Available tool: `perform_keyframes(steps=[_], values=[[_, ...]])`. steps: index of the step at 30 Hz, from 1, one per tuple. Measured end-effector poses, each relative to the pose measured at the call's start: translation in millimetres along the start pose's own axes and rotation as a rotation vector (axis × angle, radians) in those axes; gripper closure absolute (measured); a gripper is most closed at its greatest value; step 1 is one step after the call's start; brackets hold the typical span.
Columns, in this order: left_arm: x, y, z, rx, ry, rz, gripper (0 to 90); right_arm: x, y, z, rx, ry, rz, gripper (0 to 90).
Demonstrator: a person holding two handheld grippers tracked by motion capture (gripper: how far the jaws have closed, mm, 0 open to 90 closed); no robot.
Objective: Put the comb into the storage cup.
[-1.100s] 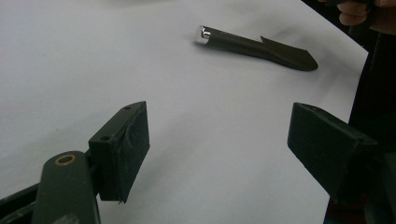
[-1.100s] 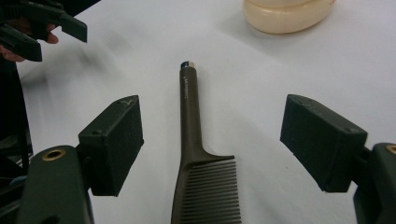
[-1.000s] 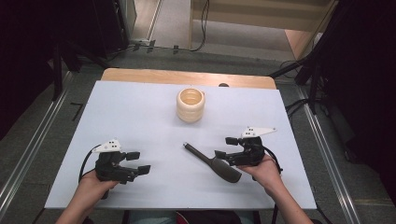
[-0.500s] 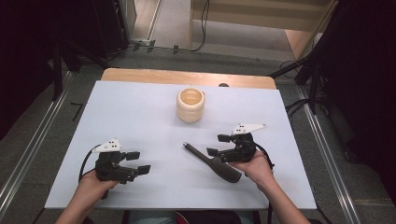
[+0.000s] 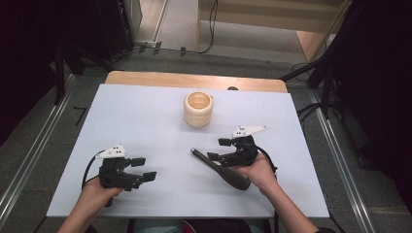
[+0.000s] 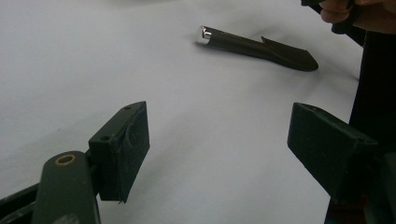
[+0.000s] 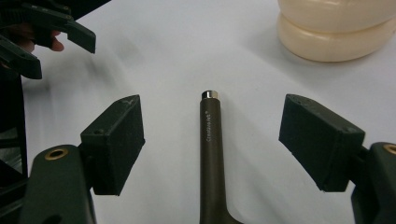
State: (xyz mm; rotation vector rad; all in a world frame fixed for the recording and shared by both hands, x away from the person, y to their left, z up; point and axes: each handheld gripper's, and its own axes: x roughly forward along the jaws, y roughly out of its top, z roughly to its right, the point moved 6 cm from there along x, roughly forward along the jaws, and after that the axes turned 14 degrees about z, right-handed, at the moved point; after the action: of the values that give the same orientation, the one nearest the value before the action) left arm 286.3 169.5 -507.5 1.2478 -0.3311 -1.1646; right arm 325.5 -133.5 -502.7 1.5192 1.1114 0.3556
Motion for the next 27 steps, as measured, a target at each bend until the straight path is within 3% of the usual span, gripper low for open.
perform_keyframes(steps=[23, 26, 27], values=[[-0.3, 0.4, 0.0, 0.002, 0.002, 0.003, 21.8, 33.8, 10.3, -9.3, -0.021, 0.031, -0.025, 22.0], [-0.4, 0.7, 0.0, 0.003, 0.001, 0.005, 21.8, 36.6, 9.2, -9.5, -0.020, 0.028, -0.029, 26.8], [-0.4, 0.7, 0.0, 0.003, 0.002, 0.004, 21.8, 37.7, 8.3, -9.3, -0.027, 0.029, -0.035, 37.8]])
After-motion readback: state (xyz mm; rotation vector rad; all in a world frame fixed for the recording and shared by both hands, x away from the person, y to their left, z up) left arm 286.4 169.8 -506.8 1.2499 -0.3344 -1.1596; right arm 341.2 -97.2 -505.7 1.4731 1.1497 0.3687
